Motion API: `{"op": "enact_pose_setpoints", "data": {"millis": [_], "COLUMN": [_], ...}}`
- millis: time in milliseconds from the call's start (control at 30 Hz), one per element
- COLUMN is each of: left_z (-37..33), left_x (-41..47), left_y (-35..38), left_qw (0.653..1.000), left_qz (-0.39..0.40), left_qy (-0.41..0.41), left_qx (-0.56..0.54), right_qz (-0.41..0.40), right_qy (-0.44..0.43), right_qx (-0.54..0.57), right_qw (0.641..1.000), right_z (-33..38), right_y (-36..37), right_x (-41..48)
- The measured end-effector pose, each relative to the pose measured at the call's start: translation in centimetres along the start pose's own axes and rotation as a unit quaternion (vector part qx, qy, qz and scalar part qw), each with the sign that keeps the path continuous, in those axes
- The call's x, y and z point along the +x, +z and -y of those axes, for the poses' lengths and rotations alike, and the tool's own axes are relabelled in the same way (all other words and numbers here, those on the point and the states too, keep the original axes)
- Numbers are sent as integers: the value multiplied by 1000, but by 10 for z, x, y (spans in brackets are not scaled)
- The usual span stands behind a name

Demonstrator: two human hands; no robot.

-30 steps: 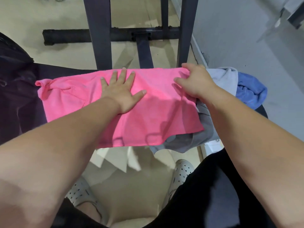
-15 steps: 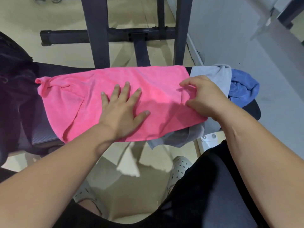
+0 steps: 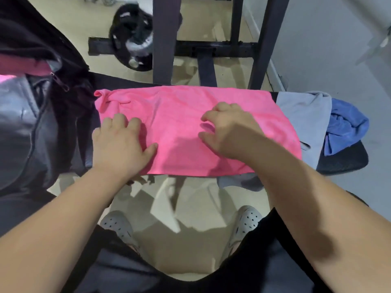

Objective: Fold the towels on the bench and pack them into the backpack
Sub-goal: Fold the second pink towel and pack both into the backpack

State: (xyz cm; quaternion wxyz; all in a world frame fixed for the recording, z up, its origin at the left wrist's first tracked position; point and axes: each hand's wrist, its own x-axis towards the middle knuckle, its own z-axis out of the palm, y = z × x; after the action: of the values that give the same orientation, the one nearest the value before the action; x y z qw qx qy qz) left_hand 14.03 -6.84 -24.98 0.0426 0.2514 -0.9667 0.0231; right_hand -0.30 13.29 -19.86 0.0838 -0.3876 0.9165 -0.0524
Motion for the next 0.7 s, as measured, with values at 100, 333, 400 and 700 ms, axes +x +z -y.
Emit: {"op": "enact_pose_setpoints", "data": {"millis": [100,333,400,700], "left_z": [9,29,34,23], "left_x": [-5,-4,-3,-11], "left_y": [5,15,16,3], "left_qw": [999,989,984,915], "left_qz": [32,-23,-44,-168], "left_qy": [-26,-23,-34,16], "left_qx": [-27,-145,-171,-368], "right_qz": [47,60,80,50], "right_qy": [-39,-117,-130,43], "right_qx": [73,116,106,429], "right_qw": [995,985,983,901], "right_z": [36,83,95,108], "right_y": [20,37,44,53], "right_x": [31,97,105,107]}}
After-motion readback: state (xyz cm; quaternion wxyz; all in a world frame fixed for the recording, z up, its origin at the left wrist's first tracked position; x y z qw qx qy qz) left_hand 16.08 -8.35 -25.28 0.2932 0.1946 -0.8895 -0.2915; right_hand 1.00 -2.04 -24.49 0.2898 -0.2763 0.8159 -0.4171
